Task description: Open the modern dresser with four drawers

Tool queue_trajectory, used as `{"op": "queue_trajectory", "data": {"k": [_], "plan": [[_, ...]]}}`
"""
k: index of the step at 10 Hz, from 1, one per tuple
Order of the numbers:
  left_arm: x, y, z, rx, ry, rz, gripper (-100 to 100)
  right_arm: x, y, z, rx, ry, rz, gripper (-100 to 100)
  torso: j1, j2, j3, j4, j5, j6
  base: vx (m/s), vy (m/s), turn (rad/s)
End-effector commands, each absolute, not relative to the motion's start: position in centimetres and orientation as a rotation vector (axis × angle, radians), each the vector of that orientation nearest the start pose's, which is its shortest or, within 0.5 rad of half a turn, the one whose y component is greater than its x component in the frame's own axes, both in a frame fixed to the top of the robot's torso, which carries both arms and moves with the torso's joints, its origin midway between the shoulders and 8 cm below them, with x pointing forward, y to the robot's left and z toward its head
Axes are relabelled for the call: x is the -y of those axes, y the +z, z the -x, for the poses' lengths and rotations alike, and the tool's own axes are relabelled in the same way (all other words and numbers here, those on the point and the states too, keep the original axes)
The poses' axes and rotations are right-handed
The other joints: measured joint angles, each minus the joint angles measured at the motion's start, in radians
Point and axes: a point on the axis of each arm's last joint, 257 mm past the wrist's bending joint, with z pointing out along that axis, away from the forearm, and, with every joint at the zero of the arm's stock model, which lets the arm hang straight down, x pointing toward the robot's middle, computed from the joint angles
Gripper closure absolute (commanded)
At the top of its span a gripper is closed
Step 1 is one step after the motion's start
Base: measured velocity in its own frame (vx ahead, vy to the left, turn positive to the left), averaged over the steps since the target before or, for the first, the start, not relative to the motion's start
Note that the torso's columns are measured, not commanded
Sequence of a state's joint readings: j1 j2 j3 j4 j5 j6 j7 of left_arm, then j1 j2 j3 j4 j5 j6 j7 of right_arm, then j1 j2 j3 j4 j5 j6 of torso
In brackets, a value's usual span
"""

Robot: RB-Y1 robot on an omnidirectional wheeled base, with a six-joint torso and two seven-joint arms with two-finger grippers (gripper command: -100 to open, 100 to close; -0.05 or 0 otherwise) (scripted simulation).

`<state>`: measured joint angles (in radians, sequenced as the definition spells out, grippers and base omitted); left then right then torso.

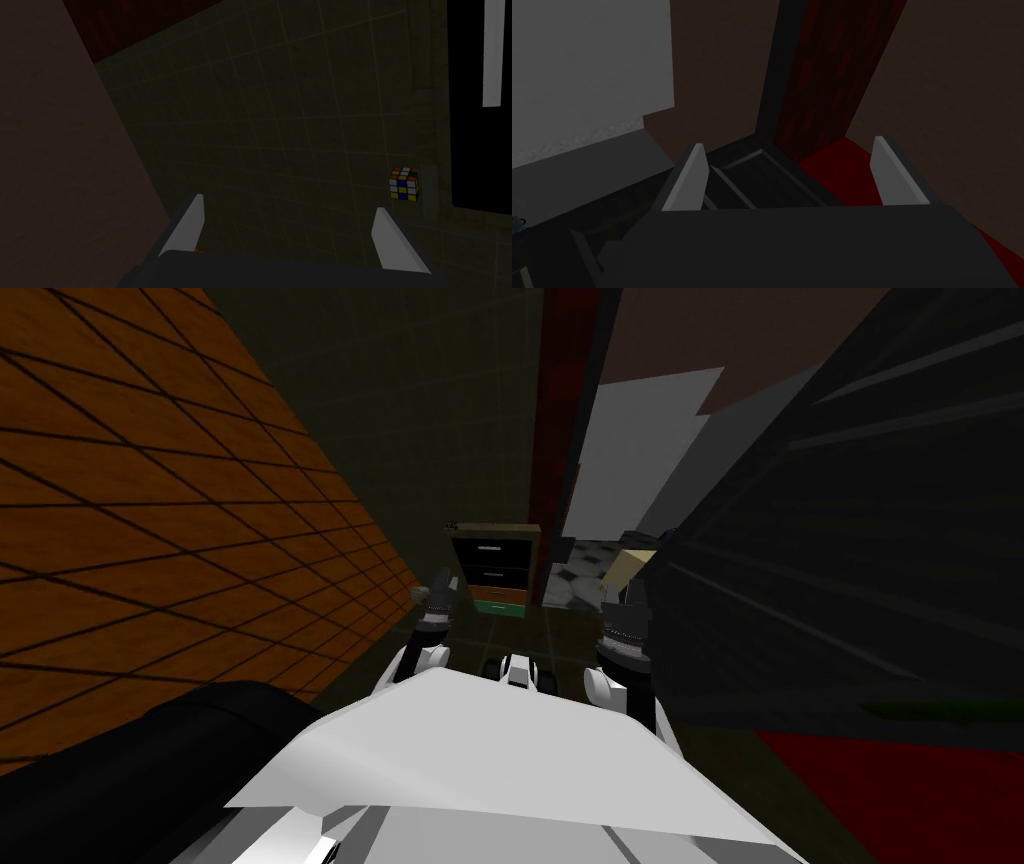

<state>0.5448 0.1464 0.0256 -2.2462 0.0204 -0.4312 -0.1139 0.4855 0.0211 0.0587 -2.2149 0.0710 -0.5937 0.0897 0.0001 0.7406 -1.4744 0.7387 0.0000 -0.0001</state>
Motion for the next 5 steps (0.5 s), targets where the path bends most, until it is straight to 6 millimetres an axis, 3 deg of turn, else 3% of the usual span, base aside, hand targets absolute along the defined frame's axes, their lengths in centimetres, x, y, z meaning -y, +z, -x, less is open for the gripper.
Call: {"op": "queue_trajectory", "data": {"k": [1,5], "plan": [[-29.7,-2.6,-36.3,-0.877,-1.102,0.651,-100,25.0,1.8,-34.5,-0.63,1.251,-0.565,0,0.0,0.0,0.0,0.0,0.0,0.0,0.091,-0.011,-0.12],[-31.2,-3.7,-37.0,-0.907,-1.055,0.707,-100,25.0,1.8,-34.5,-0.631,1.251,-0.565,0,0.0,-0.003,-0.002,-0.001,0.0,0.0,0.099,0.002,-0.115]]}}
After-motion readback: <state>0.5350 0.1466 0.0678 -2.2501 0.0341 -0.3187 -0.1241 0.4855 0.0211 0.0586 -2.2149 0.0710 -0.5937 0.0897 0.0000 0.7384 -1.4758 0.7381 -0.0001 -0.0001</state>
